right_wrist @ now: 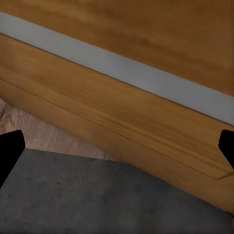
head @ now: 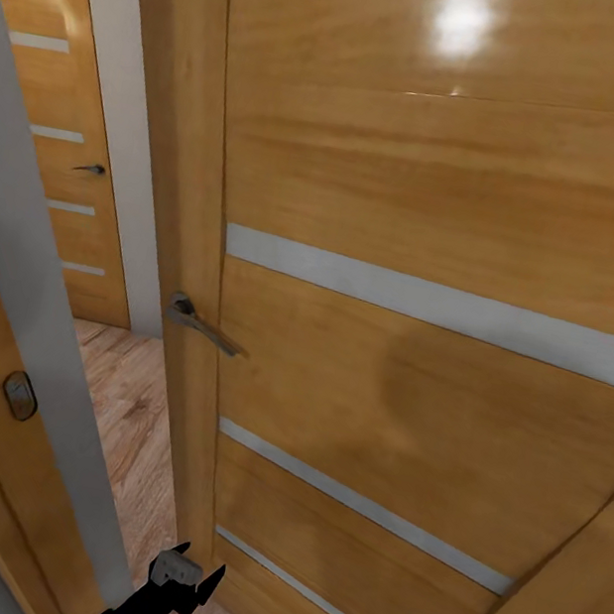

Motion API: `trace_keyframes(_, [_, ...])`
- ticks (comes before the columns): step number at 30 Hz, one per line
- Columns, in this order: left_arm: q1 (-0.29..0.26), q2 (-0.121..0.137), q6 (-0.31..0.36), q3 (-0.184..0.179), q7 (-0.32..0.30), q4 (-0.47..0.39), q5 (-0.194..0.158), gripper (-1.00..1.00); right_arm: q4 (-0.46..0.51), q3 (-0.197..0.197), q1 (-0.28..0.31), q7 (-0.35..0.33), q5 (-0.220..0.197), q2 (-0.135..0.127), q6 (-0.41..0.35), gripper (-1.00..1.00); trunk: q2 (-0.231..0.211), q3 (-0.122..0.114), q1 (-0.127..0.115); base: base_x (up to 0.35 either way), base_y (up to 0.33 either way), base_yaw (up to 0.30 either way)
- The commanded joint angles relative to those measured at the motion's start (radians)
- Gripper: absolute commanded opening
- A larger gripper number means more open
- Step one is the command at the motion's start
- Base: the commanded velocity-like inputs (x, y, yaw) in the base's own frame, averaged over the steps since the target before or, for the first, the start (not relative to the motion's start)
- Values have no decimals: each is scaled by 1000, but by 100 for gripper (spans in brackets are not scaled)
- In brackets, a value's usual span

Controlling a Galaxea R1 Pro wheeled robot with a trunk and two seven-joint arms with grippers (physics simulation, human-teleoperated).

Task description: Move the two storage containers from the living room to the garage. In the garage, place one container on the floor and stack the other container on top of it (either order is fine).

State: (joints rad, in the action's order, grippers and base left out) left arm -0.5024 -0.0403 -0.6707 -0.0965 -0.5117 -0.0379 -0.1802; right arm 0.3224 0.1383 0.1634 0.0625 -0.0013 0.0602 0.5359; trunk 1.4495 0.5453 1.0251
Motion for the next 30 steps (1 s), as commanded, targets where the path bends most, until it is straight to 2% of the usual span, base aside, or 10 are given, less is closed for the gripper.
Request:
trace_keyframes(1, [-1,0,-2,-8,-3,1,-10,100,-1,6,1,7,0,0,2,100,1,1,0,0,0,-2])
trace_keyframes(14, [-1,-3,2,-11,2,0,-11,100,-2,6,1,7,0,0,2,100,1,1,0,0,0,0])
trace_keyframes(17, [-1,-8,6,-18,1,-7,-12,100,-2,6,1,7,0,0,2,100,1,1,0,0,0,0])
trace_keyframes(19, [-1,-20,28,-20,1,-25,-12,100,-2,6,1,7,0,0,2,100,1,1,0,0,0,0])
trace_keyframes(20, [-1,-27,49,-20,1,-45,-13,100,-2,6,1,7,0,0,2,100,1,1,0,0,0,0])
trace_keyframes(22, [-1,-43,155,-21,3,-149,-13,100,-2,6,1,7,0,0,2,100,1,1,0,0,0,0])
trace_keyframes(27, [-1,-54,411,-19,8,-384,-14,100,-2,6,1,7,0,0,2,100,1,1,0,0,0,0])
trace_keyframes(28, [-1,-56,502,-19,9,-480,-14,100,-2,6,1,7,0,0,2,100,1,1,0,0,0,0])
trace_keyframes(30, [-1,-59,576,-20,10,-558,-14,100,-2,6,1,7,0,0,2,100,1,1,0,0,0,0])
